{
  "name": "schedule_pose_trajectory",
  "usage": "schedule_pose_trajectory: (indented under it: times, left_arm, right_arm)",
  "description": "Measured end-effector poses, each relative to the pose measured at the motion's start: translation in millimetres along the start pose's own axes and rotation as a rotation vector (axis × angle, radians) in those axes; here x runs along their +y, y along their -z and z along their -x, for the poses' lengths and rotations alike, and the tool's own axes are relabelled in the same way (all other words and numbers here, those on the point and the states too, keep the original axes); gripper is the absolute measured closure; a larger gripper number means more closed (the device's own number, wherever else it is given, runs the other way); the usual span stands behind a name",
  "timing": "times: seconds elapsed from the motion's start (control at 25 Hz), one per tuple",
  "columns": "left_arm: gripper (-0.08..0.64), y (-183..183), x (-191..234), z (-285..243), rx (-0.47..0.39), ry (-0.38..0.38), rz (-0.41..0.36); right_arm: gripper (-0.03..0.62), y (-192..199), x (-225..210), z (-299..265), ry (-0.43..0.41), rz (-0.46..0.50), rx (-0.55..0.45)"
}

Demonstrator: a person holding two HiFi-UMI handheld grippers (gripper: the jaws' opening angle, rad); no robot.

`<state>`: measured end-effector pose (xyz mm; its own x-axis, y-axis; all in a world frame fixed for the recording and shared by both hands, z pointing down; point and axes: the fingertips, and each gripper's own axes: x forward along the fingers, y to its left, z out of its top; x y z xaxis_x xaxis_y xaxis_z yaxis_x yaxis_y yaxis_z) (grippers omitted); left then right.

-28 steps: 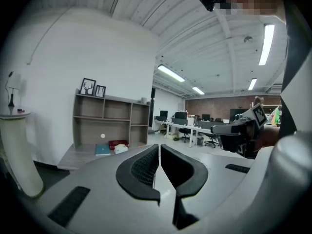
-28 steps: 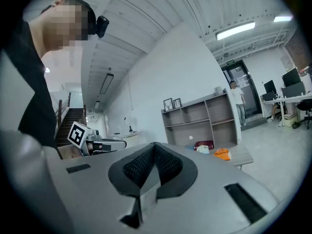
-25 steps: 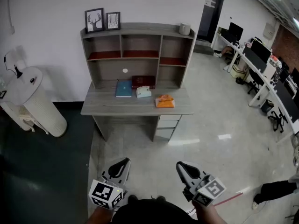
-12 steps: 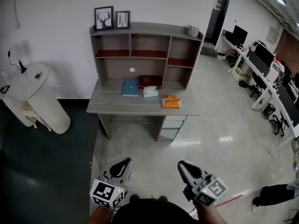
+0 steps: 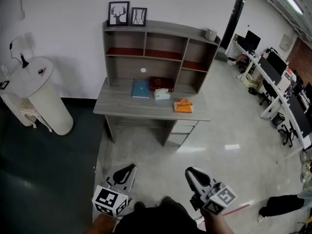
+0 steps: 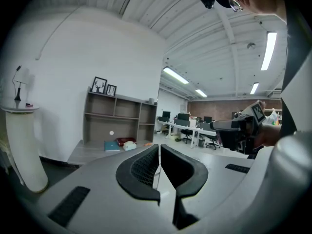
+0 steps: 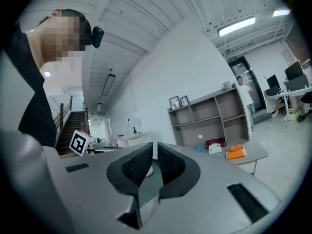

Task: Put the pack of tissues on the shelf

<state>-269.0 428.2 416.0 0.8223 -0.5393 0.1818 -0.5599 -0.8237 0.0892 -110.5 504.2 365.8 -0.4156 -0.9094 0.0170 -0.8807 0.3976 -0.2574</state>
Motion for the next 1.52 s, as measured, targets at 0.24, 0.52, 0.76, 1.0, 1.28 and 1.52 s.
schedule_pose_trajectory:
  times: [0.24, 0.52, 0.76, 1.0, 1.28, 1.52]
  left_arm:
    - [0.535, 3, 11, -26, 0.013, 0.011, 0.018]
    - [0.535, -9, 23, -87, 0.033, -0.003, 0.004]
    - [0.535, -31, 22, -160, 0.046, -0.006, -0.011]
    - [0.535, -51, 8, -227, 0.051, -0.002, -0.018]
    - [0.535, -59, 9, -275, 0.058, -0.009, -0.016]
    - [0.535, -57, 33, -313, 0.065, -0.007, 0.002]
  right_arm:
    - [0.572, 3, -28, -18, 0.002, -0.004, 0.019]
    - [0.572, -8, -91, -43, -0.020, -0.015, 0.008]
    - [0.572, -25, -159, -54, -0.029, -0.005, 0.009]
    - [0.572, -34, -221, -45, -0.031, -0.035, -0.006]
    - [0.572, -39, -267, -53, -0.042, -0.063, -0.005]
    - [0.572, -38, -299, -85, -0.043, -0.075, 0.020]
